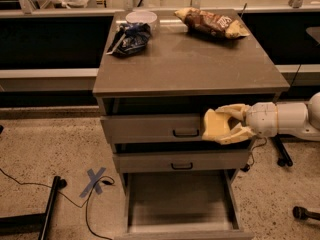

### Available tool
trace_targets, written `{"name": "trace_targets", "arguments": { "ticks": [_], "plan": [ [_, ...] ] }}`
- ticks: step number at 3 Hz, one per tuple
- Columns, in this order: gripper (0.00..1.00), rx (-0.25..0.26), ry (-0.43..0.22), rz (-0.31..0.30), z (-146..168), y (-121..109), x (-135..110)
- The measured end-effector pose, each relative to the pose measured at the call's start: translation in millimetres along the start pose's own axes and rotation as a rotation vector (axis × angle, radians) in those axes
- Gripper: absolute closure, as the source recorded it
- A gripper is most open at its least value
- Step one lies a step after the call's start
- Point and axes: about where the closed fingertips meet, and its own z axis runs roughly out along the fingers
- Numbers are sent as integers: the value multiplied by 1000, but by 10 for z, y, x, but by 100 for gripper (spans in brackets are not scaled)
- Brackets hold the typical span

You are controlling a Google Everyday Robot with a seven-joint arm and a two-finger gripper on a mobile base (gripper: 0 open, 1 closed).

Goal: Place sponge into bottom drawer

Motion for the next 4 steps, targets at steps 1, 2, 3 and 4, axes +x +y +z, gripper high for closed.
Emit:
{"name": "trace_targets", "arguments": {
  "ticks": [1,2,3,4],
  "plan": [
    [100,21,-14,5,147,333,682],
    [100,-44,-34,-54,423,761,1552],
    [100,-44,-34,-54,423,761,1551],
    [100,-76,-16,-55,577,929,1956]
  ]
}}
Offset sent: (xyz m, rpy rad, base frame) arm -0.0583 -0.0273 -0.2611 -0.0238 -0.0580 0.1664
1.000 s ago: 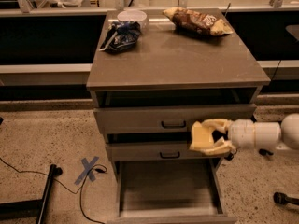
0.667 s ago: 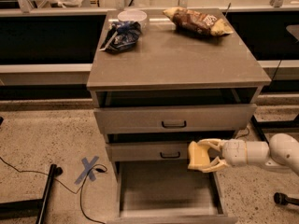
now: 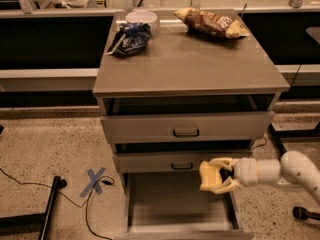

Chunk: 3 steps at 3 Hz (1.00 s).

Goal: Place sponge into bottom drawer

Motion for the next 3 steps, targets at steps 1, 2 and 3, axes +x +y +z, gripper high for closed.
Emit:
{"name": "trace_targets", "arguments": {
  "ticks": [1,2,3],
  "plan": [
    [100,-126,45,-18,443,493,1030],
    [100,-124,35,-11,465,502,991],
    [100,-131,26,-29,470,542,947]
  ]
}}
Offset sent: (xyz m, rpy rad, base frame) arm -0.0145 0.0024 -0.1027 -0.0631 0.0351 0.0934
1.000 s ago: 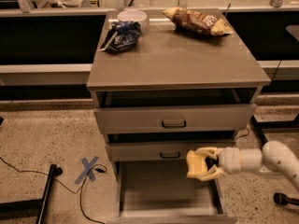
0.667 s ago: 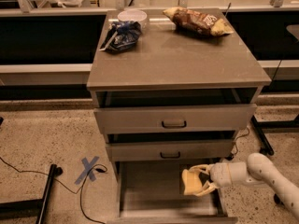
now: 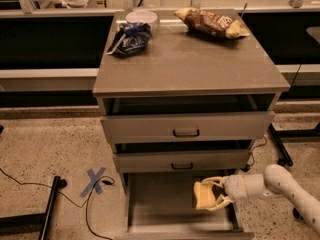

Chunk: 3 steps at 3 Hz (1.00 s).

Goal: Place sponge into bottom drawer

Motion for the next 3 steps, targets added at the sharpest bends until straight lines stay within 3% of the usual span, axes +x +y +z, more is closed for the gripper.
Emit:
{"name": "trace_targets", "arguments": {
  "ticks": [1,2,3],
  "plan": [
    [100,85,-33,19,54,-83,302],
    [100,188,-56,114,377,-108,1021],
    [100,213,-70,176,617,-113,1369]
  ]
}}
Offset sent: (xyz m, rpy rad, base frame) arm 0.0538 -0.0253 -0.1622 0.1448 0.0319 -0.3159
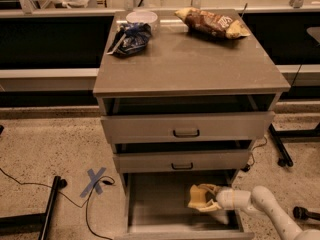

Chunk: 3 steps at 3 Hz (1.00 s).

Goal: Place sponge into bottom drawer

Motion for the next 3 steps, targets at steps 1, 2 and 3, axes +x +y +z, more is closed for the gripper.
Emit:
{"name": "trace_targets", "arguments": {
  "ticks": [1,2,3],
  "plan": [
    [81,23,25,86,184,-30,197],
    [59,21,23,89,207,-22,192],
    [28,15,19,90,244,-4,186]
  ]
}}
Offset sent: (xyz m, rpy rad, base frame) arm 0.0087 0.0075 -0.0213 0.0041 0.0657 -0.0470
